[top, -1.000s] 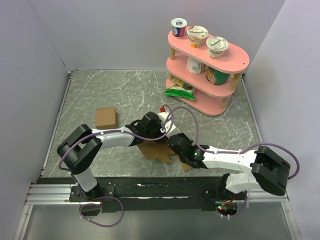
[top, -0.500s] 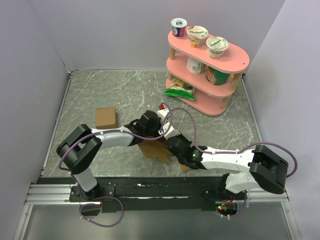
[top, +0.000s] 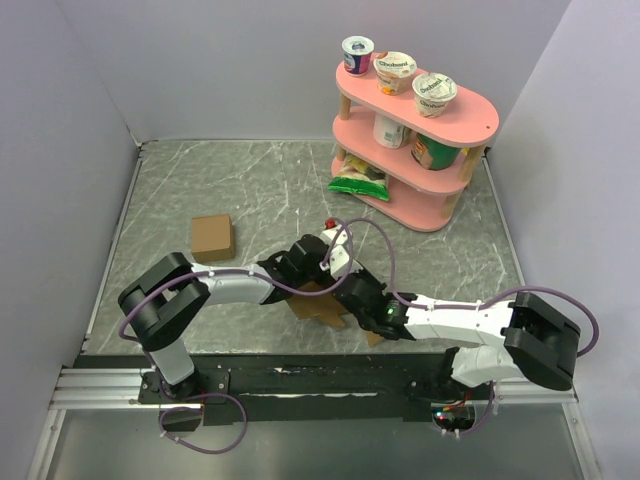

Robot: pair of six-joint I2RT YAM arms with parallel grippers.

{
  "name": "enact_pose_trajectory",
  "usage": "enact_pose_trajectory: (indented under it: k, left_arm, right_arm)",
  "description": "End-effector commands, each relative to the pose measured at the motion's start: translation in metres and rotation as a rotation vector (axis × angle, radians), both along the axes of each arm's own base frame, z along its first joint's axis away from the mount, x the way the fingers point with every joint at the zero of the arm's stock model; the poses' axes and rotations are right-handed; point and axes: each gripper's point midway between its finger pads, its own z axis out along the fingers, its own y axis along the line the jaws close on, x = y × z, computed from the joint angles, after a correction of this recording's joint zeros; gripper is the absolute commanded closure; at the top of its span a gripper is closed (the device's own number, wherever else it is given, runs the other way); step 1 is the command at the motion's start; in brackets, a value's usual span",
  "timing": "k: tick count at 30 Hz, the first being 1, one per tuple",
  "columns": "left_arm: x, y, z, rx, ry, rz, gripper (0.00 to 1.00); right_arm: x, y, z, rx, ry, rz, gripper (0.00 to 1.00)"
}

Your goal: Fold the paper box

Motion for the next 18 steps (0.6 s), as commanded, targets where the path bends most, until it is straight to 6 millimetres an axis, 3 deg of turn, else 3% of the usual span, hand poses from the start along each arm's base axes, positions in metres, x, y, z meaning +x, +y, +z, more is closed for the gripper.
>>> enact_pose_trajectory:
  k: [1, 8, 11, 14, 17, 18]
  left_arm:
    - [0.013, 0.011, -0.008, 0.111, -0.091, 0.147, 0.99]
    - [0.015, 0.017, -0.005, 0.163, -0.147, 0.181, 0.97]
    - [0.002, 0.004, -0.001, 0.106, -0.141, 0.088, 0.94]
    - [-0.014, -0.012, -0.001, 0.044, -0.090, -0.011, 0.90]
    - [-0.015, -0.012, -0.011, 0.062, -0.036, 0.016, 0.91]
    - [-0.013, -0.010, -0.014, 0.076, -0.029, 0.036, 0.92]
  right_arm:
    - [0.001, 0.025, 0.025, 0.164, -0.033, 0.010, 0.93]
    - [0.000, 0.024, 0.024, 0.174, -0.031, 0.011, 0.93]
    - [0.000, 0.026, 0.024, 0.179, -0.027, 0.014, 0.93]
    - [0.000, 0.028, 0.024, 0.181, -0.023, 0.015, 0.86]
    - [0.000, 0.030, 0.028, 0.202, -0.019, 0.016, 0.59]
    - [-0.001, 0.032, 0.030, 0.218, -0.015, 0.021, 0.46]
